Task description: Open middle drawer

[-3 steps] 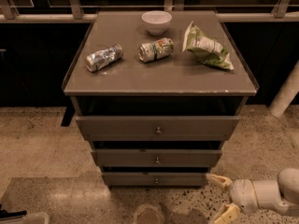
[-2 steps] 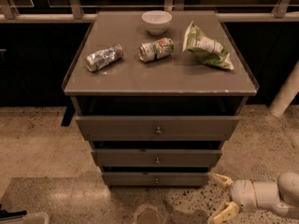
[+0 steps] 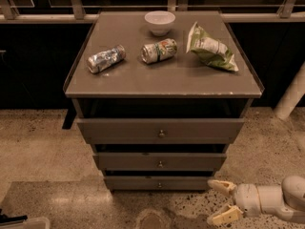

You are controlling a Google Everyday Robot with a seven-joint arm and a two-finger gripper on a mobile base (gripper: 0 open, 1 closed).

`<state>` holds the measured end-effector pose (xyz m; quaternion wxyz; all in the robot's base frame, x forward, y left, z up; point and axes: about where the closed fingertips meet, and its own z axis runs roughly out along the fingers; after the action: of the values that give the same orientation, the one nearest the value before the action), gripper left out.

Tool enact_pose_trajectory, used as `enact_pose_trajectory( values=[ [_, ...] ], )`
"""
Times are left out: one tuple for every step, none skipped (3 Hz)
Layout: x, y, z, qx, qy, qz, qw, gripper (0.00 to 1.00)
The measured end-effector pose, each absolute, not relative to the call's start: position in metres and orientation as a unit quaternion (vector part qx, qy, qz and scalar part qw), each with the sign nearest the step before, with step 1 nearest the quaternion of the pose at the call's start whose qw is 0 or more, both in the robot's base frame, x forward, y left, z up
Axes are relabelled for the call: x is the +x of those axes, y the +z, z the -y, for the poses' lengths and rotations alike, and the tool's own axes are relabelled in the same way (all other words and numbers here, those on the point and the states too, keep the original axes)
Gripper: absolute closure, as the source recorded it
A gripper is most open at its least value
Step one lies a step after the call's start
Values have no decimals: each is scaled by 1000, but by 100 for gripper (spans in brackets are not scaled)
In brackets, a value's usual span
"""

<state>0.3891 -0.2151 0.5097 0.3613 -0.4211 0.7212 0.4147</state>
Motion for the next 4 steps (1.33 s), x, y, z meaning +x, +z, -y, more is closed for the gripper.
enact_pose_trajectory(
  values=[
    [389, 510, 215, -421, 415, -721, 361, 42],
    [389, 510, 215, -421, 415, -721, 361, 65],
    [392, 507, 215, -414, 411, -726, 365, 89],
    [419, 499, 224, -390, 382, -734, 404, 100]
  ],
)
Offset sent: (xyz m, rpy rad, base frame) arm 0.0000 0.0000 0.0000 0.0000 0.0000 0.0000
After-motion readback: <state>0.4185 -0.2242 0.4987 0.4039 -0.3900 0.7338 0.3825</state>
